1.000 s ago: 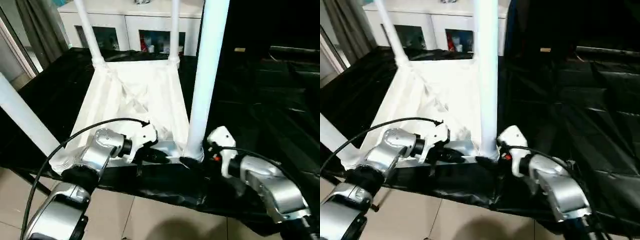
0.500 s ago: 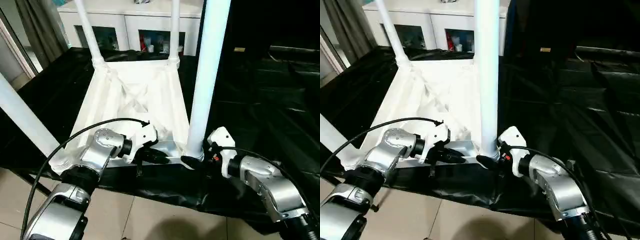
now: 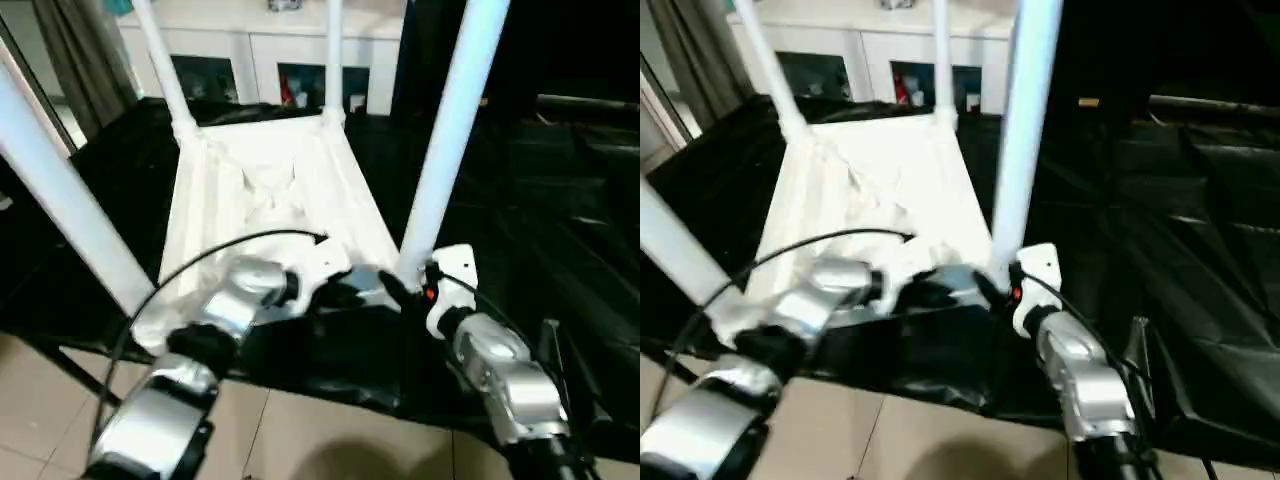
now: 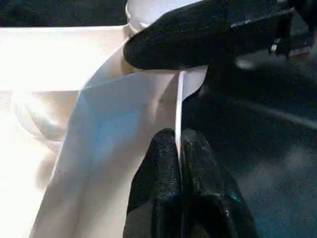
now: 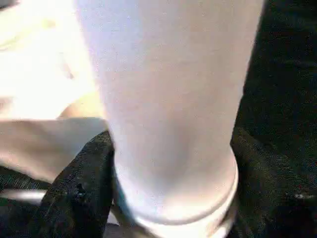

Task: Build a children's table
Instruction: Rotate leg to tighten

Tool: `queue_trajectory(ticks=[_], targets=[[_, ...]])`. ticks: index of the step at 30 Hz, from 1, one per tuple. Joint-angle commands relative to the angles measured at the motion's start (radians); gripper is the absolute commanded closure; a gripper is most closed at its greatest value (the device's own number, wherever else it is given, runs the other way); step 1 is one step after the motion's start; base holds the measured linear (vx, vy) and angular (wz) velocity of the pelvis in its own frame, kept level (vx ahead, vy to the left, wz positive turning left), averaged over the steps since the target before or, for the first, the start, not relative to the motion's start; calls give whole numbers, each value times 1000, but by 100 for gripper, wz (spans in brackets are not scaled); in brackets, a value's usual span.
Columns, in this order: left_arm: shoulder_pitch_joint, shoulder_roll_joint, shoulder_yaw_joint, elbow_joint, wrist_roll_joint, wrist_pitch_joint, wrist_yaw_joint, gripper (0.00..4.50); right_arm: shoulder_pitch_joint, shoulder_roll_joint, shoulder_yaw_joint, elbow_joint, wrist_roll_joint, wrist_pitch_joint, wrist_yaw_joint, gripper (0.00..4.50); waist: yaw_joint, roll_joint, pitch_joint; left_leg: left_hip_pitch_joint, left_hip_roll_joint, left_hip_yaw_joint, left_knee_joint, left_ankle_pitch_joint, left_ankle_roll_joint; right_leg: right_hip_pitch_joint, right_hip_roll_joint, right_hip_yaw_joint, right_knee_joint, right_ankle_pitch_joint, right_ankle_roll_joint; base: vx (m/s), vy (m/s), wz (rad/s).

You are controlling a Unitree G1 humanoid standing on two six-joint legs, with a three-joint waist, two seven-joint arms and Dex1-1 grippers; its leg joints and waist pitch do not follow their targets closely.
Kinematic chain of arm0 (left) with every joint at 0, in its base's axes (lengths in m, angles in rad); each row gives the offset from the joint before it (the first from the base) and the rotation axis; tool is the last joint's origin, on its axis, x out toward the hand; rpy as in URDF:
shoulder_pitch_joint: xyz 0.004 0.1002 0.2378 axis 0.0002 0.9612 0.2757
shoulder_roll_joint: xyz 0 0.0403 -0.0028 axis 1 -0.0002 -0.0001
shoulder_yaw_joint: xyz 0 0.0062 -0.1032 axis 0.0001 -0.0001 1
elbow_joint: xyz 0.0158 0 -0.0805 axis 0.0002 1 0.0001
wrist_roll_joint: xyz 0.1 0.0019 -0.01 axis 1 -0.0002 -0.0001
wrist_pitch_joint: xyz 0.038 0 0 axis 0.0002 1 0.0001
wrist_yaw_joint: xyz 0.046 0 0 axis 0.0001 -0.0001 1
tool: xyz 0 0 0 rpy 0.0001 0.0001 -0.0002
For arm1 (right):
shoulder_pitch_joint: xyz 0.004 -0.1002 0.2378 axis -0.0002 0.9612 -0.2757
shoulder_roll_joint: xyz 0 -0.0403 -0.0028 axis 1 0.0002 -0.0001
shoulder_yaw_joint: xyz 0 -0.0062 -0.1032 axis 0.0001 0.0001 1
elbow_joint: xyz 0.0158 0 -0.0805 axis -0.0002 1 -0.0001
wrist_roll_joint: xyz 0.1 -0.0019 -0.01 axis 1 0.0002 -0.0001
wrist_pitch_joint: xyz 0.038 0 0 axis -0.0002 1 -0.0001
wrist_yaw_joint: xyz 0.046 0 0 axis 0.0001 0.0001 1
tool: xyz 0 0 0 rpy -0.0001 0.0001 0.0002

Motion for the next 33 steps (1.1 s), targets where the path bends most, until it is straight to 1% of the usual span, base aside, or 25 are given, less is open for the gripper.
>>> queue_trajectory(ticks=[1, 2, 3, 5, 6, 9, 10, 11, 12, 13, 14, 15, 17, 18, 19, 20, 22, 23, 24, 26, 27, 29, 30, 31, 33], targets=[[-21, -58, 7, 42, 2, 2, 130, 450, -11, 64, 55, 42, 8, 12, -18, 149, -7, -13, -51, -5, 22, -11, -71, -223, 39, 47, -49, 35, -87, -391, -140, 0, 0, 0], [-28, -69, 10, 55, 6, -1, 143, 450, -22, 71, 55, 56, -3, 0, -29, 149, -7, -13, -52, -2, 23, -10, -70, -221, 44, 44, -50, 35, -87, -382, -142, 0, 0, 0], [-31, -73, 12, 58, 5, -4, 146, 450, -26, 73, 54, 60, -1, -3, -26, 149, -9, -14, -52, -5, 22, -10, -68, -215, 48, 45, -49, 35, -86, -372, -145, 0, 0, 0], [-34, -78, 14, 60, 2, -17, 134, 450, -31, 76, 56, 62, 4, -8, -19, 149, -5, -15, -56, -7, 22, -10, -67, -195, 63, 48, -50, 35, -83, -350, -150, 0, 0, 0], [-34, -76, 15, 58, -1, -19, 130, 450, -30, 75, 59, 58, 11, -12, 3, 149, -4, -14, -55, -9, 23, -10, -67, -179, 74, 49, -50, 35, -80, -323, -159, 0, 0, 0], [-33, -71, 17, 58, -6, -25, 123, 450, -27, 77, 61, 53, 12, -21, 21, 149, -4, -13, -55, -8, 24, -9, -67, -184, 79, 49, -50, 35, -80, -322, -166, 0, 0, 0], [-30, -57, 18, 55, -12, -40, 97, 450, -24, 66, 59, 35, 21, -27, 45, 110, -4, -14, -53, -7, 24, -9, -68, -198, 79, 48, -50, 34, -83, -343, -165, 0, 0, 0], [-24, -45, 17, 46, -21, -59, 60, 450, -21, 46, 65, 16, 28, -22, 77, 110, -5, -17, -53, -7, 23, -9, -68, -203, 80, 49, -51, 34, -84, -354, -162, 0, 0, 0], [-20, -37, 17, 40, -27, -71, 36, 450, -19, 32, 71, 3, 32, -18, 100, 110, -4, -16, -54, -9, 23, -10, -68, -201, 85, 51, -52, 34, -83, -357, -157, 0, 0, 0], [-18, -29, 19, 37, -32, -76, 18, 450, -16, 14, 80, -11, 34, -11, 130, 94, -4, -15, -54, -12, 25, -11, -69, -193, 90, 53, -51, 34, -80, -339, -158, 0, 0, 0], [-15, -18, 19, 34, -34, -82, 2, 450, -10, -9, 93, -35, 40, 6, 172, 81, -3, -17, -54, -12, 25, -11, -69, -190, 92, 54, -50, 34, -80, -333, -158, 0, 0, 0], [-9, -6, 19, 27, -40, -90, -27, 450, -3, -44, 115, -61, 36, 18, 217, 71, -2, -17, -55, -11, 26, -11, -68, -183, 94, 54, -51, 34, -79, -323, -161, 0, 0, 0], [12, 34, 19, 2, -62, -126, -123, 450, 27, -153, 177, -147, 30, 54, 351, 59, -3, -18, -53, -14, 27, -10, -66, -176, 105, 57, -51, 35, -78, -309, -166, 0, 0, 0], [17, 40, 20, -5, -69, -129, -142, 450, 32, -171, 183, -160, 29, 58, 368, 59, -2, -19, -52, -15, 27, -10, -66, -177, 109, 58, -51, 35, -77, -309, -165, 0, 0, 0], [31, 59, 24, -24, -90, -137, -202, 450, 48, -224, 200, -197, 26, 69, 422, 59, -3, -18, -53, -16, 28, -10, -66, -179, 112, 58, -53, 36, -76, -313, -166, 0, 0, 0], [41, 76, 24, -39, -103, -140, -246, 450, 58, -261, 206, -219, 28, 74, 462, 59, -3, -17, -52, -12, 29, -8, -66, -186, 112, 52, -52, 36, -79, -331, -167, 0, 0, 0], [58, 105, 20, -65, -117, -133, -306, 450, 72, -311, 207, -247, 35, 79, 520, 59, -2, -20, -53, -11, 34, -10, -66, -192, 108, 52, -54, 37, -76, -338, -174, 0, 0, 0], [71, 123, 16, -83, -126, -126, -343, 450, 78, -334, 205, -259, 40, 83, 547, 59, -2, -20, -53, -11, 34, -10, -66, -192, 108, 52, -54, 37, -76, -338, -174, 0, 0, 0], [78, 134, 13, -93, -132, -122, -366, 450, 81, -348, 203, -267, 45, 89, 564, 59, -3, -19, -52, -14, 34, -10, -67, -189, 110, 51, -54, 38, -74, -331, -181, 0, 0, 0], [93, 153, 9, -113, -142, -111, -405, 450, 82, -366, 201, -273, 60, 90, 593, 59, -2, -23, -53, -11, 36, -8, -66, -186, 113, 47, -55, 38, -72, -322, -192, 0, 0, 0], [100, 160, 9, -122, -146, -108, -419, 450, 82, -374, 199, -278, 70, 97, 603, 59, -2, -24, -52, -12, 36, -8, -66, -186, 112, 47, -55, 38, -72, -324, -193, 0, 0, 0], [107, 167, 9, -132, -151, -104, -436, 450, 82, -382, 199, -286, 79, 106, 613, 59, 2, -22, -53, -9, 37, -7, -64, -174, 109, 46, -55, 39, -71, -310, -198, 0, 0, 0], [116, 174, 10, -145, -158, -97, -452, 450, 80, -387, 200, -289, 90, 114, 627, 59, 5, -27, -54, -10, 37, -6, -64, -161, 110, 47, -54, 40, -68, -290, -199, 0, 0, 0], [127, 182, 10, -161, -162, -88, -467, 450, 78, -393, 203, -292, 102, 123, 652, 59, 9, -27, -54, -13, 39, -7, -65, -149, 113, 50, -56, 39, -63, -274, -203, 0, 0, 0], [135, 187, 10, -174, -163, -77, -474, 450, 76, -395, 207, -292, 107, 127, 669, 59, 9, -28, -54, -11, 38, -6, -63, -148, 114, 47, -55, 40, -64, -275, -202, 0, 0, 0]])
